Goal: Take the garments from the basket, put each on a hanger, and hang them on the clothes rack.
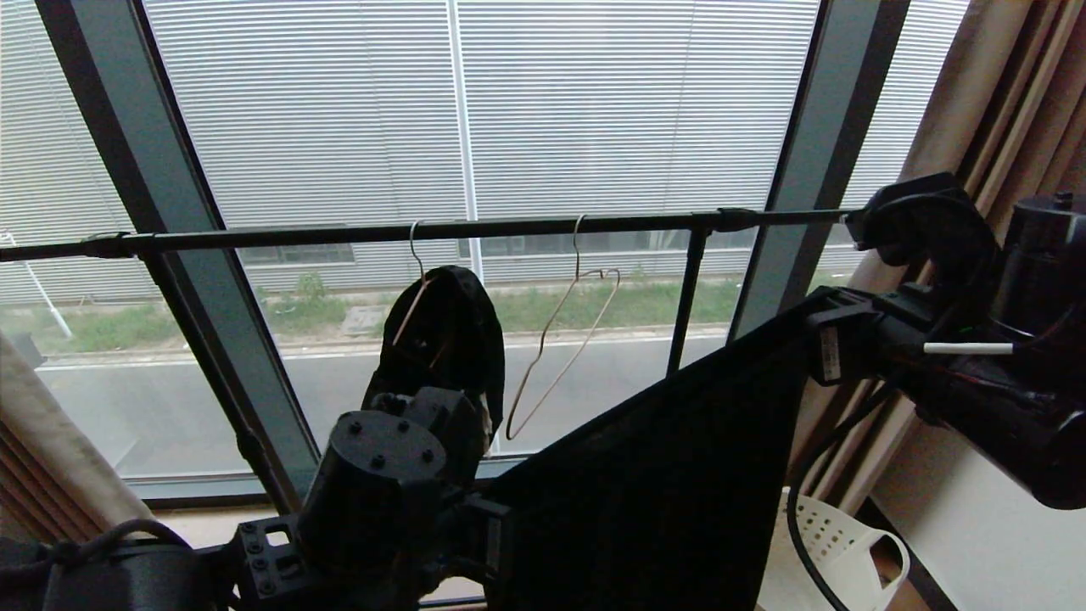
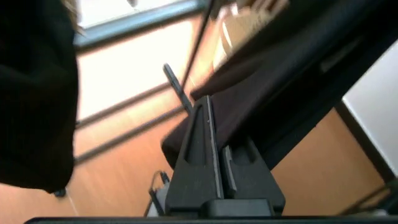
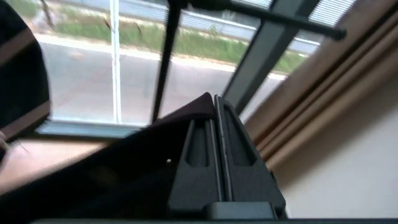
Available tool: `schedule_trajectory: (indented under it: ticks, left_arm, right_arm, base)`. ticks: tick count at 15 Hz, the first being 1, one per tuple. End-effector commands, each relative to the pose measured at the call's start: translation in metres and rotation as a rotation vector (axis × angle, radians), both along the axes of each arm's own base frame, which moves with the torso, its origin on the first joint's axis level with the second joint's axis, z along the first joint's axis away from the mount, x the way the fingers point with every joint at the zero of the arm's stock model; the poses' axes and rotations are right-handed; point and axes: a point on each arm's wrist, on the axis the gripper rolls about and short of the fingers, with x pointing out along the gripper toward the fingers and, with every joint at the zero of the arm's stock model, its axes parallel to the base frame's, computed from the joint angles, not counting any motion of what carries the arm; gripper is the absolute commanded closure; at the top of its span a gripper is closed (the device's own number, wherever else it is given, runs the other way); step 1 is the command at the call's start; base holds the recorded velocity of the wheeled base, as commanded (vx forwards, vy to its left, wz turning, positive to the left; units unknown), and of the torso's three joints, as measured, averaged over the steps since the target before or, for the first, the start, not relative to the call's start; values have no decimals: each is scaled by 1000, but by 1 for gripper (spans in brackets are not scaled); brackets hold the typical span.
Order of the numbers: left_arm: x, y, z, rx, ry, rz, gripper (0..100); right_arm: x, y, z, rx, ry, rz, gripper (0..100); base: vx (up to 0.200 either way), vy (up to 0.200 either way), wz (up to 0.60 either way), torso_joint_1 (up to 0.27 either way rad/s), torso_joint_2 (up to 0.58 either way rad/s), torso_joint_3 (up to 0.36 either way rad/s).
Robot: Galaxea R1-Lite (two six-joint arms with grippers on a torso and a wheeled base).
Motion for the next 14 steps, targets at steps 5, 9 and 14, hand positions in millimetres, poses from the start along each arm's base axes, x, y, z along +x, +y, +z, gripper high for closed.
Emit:
schedule_trajectory:
  ticks: [5, 9, 14]
  left_arm:
    - [23, 14, 38, -62, -128, 63, 100]
    - [34, 5, 45, -68, -137, 49, 100]
    - [47, -2, 55, -73, -151, 43, 100]
  right_arm:
    - [-32, 2, -31, -126, 93, 106, 100]
    - [-26, 19, -44, -175, 146, 143, 100]
    - [-24, 19, -37, -228, 133, 123, 100]
  base:
    - [0, 0, 0, 0, 0, 0]
    - [0, 0, 0, 0, 0, 0]
    - [0, 0, 0, 0, 0, 0]
